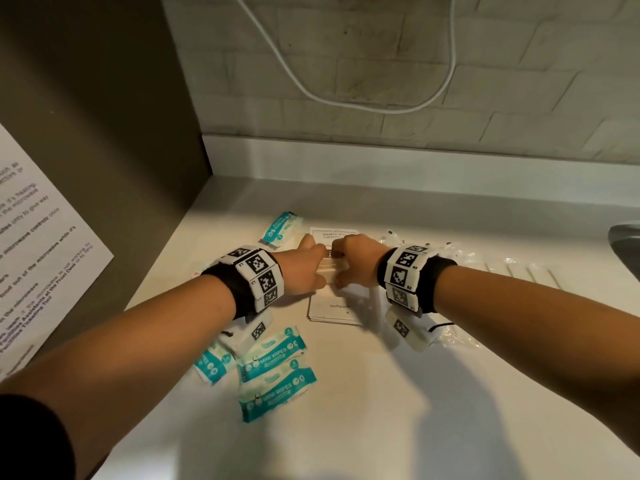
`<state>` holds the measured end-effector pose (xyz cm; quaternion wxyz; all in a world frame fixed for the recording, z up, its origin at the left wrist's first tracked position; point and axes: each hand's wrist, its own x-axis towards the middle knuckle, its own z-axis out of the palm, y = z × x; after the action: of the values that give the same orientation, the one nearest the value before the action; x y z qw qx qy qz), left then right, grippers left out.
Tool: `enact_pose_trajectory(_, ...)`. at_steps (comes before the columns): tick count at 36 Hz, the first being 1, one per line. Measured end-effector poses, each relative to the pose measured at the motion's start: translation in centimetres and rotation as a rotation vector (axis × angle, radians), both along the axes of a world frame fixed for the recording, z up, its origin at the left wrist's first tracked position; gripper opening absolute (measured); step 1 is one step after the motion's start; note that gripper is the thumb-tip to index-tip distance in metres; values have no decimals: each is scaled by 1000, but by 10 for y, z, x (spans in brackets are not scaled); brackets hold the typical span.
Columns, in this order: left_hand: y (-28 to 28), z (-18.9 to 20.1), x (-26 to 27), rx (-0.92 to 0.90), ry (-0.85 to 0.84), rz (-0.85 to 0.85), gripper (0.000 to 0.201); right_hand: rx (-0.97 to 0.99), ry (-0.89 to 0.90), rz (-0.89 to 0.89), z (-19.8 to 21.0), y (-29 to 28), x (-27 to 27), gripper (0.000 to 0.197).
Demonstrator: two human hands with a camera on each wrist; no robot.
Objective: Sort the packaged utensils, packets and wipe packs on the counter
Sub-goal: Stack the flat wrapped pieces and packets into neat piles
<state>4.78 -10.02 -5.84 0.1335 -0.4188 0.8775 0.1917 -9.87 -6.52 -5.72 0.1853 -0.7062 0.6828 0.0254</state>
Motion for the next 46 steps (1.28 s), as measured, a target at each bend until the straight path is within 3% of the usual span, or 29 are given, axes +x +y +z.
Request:
enact_pose_trajectory(6,-10,3,9,101,262,75,38,27,0,-13,7,-1,-10,50)
enact_pose_trajectory(12,-17,9,17,230,479,205,45,0,-141,-65,18,1,-21,59)
enact_pose_trajectory(17,-17,7,18,265,463,278,51,13,-334,-168,19,6,-26,47)
enact_pose_trajectory(22,-15,2,16,231,409,330,53,31,-409,-244,12,9,-27,49)
enact_pose_trajectory(32,-16,-7,9,317,403,409,55,54,-412,-304,3,8,-24,50)
enact_pose_trajectory(38,-17,-12,6,346,411,421,52,64,-418,-321,-5,9,-26,43)
enact_pose_trajectory(46,-18,-16,6,348,455,436,43,60,-396,-333,-8,8,-26,47)
